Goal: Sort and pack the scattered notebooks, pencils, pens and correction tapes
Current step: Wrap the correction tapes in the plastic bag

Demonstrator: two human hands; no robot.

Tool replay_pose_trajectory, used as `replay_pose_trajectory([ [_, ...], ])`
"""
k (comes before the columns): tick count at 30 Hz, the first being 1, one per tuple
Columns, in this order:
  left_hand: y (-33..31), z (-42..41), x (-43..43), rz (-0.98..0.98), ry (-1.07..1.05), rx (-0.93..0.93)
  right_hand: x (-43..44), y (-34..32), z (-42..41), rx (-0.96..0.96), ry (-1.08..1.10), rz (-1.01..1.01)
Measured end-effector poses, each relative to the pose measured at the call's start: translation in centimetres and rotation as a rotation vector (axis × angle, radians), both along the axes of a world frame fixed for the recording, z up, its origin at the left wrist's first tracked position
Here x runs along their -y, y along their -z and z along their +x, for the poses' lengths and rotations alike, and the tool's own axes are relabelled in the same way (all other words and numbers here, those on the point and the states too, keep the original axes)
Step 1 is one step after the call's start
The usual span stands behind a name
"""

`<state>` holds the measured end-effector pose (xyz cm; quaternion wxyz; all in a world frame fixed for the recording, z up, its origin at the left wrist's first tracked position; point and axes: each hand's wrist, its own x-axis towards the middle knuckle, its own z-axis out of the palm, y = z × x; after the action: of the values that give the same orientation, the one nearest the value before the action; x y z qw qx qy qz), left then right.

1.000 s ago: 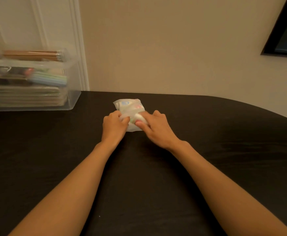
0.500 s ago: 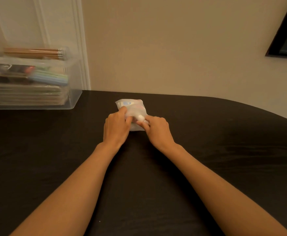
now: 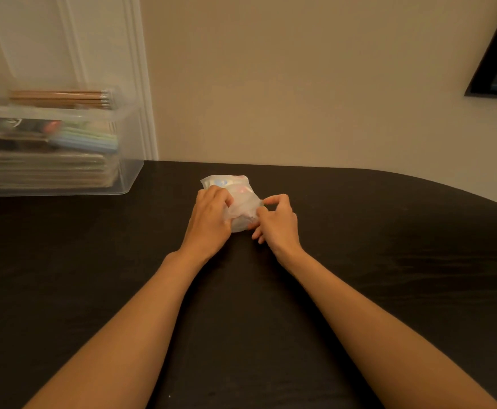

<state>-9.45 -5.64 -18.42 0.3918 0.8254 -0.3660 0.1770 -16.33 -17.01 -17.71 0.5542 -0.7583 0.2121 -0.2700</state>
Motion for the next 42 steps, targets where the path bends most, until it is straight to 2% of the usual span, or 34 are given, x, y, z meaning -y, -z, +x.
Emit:
replay_pose_trajectory([
  [2, 0.0, 0.2, 0.1, 0.013, -0.011, -0.004, 0.7, 0.1, 0.0, -0.006, 0.049, -0.068],
  [5, 0.1, 0.2, 0.3, 0.021, -0.029, -0.013, 1.1, 0.2, 0.3, -0.066, -0.004, -0.257],
  [8, 0.0, 0.2, 0.6, 0.055, -0.073, 0.026, 1.3, 0.2, 0.6, -0.012, 0.023, -0.226],
  [11, -0.4, 0.4, 1.3, 0.169, -0.196, 0.157, 1.7, 0.2, -0.2, 0.094, 0.062, -0.197],
  [14, -0.5, 0.7, 1.9, 0.238, -0.284, 0.229, 1.6, 0.3, -0.8, 0.142, -0.024, -0.351],
  [17, -0.7, 1.0, 1.9, 0.198, -0.254, 0.25, 1.8, 0.4, -0.6, 0.109, -0.074, -0.52],
  [20, -1.2, 1.2, 1.8, 0.154, -0.055, 0.248, 2.4, 0.5, -0.3, 0.096, -0.004, -0.446],
  [22, -1.4, 1.3, 2.0, 0.206, -0.007, 0.234, 2.7, 0.5, -0.3, 0.12, 0.013, -0.363],
  [28, -1.4, 1.6, 2.6, 0.178, -0.202, 0.214, 2.0, 0.1, -0.8, 0.199, -0.132, -0.307],
  [31, -1.3, 1.7, 2.8, 0.128, -0.255, 0.138, 1.9, 0.0, -0.8, 0.099, -0.195, -0.366],
  [35, -1.1, 1.9, 2.9, 0.123, -0.265, 0.146, 1.5, -0.1, -0.7, -0.058, -0.279, -0.403],
  [39, -0.8, 2.4, 3.3, 0.159, -0.316, 0.112, 1.3, 0.2, -0.7, -0.051, -0.237, -0.474],
  [42, -1.1, 2.5, 3.8, 0.056, -0.356, -0.034, 1.5, 0.3, -0.5, -0.06, -0.212, -0.495],
])
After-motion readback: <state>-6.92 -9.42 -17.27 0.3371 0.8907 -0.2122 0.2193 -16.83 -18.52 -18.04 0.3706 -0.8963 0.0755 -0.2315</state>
